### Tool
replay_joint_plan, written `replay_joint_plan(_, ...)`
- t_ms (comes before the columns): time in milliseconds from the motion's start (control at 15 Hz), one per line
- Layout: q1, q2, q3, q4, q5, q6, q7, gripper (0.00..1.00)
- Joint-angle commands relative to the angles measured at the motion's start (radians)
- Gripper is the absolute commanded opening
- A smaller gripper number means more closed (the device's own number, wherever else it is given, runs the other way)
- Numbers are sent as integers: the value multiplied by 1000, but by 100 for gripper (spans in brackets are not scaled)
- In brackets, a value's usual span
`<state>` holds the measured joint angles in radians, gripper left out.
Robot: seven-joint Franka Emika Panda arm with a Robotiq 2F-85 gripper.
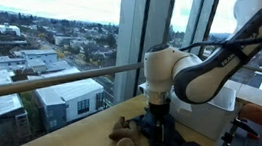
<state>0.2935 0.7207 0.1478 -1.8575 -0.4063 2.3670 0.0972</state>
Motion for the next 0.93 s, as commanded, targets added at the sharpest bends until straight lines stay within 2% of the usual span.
replay_joint_plan(0, 30, 94, -24, 72, 32, -20, -29, 100)
replay_joint_plan(67, 32, 110, -22, 83, 35, -24, -35, 96)
replay_joint_plan(133, 36, 121, -22, 94, 36, -33, -34, 72)
replay_joint_plan(267, 43, 125, -17, 105, 38, -52, -37, 68)
replay_joint_plan(600, 65, 56, -5, 102, 47, -106, -29, 29)
replay_joint_plan(867, 76, -65, -2, 62, 53, -135, -11, 2)
